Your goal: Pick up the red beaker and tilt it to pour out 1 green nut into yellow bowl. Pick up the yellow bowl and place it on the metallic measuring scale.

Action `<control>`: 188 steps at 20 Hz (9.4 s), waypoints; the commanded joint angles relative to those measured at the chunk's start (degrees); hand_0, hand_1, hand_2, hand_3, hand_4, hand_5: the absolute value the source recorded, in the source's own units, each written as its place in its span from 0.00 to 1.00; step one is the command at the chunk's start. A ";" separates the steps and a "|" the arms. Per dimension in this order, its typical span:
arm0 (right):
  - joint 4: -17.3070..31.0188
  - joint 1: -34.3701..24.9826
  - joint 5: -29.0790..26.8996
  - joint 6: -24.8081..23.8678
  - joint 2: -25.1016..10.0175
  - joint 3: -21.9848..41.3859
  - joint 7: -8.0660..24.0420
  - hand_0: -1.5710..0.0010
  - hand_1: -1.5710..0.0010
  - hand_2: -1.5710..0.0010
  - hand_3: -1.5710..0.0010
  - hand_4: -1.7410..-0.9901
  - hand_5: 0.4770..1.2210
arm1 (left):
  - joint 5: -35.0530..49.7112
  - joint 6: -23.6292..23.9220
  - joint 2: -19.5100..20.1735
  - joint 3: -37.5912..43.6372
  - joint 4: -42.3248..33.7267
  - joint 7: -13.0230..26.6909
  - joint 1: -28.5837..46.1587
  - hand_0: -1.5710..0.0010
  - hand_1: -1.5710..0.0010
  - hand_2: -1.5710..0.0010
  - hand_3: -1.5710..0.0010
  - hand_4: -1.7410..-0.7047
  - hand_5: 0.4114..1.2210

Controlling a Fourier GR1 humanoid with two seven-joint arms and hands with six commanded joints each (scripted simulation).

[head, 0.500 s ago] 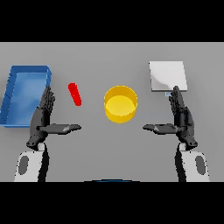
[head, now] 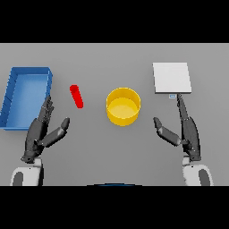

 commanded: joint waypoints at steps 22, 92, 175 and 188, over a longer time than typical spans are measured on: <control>-1.92 0.39 -1.99 2.15 0.07 0.23 1.22 1.00 1.00 1.00 1.00 0.63 0.21 | -6.32 3.43 -1.03 2.35 27.80 -3.31 -21.93 1.00 1.00 1.00 1.00 0.44 0.33; -2.04 2.30 -4.04 2.40 1.76 -0.28 -0.13 1.00 1.00 1.00 1.00 0.60 0.24 | -48.55 -12.09 13.86 -42.78 43.61 8.40 -65.64 0.00 0.00 0.00 0.10 0.02 1.00; -1.06 1.78 -0.68 2.56 -0.48 1.37 -1.73 1.00 1.00 1.00 1.00 0.74 0.26 | 13.95 14.17 47.94 -27.46 26.13 34.84 -37.41 0.88 0.90 0.90 0.90 0.91 0.33; -0.35 -8.91 8.01 10.50 -9.25 6.76 2.39 1.00 1.00 1.00 1.00 0.65 0.30 | 14.69 16.51 46.23 -25.59 27.76 30.74 -38.47 0.99 0.99 0.99 0.99 0.92 0.36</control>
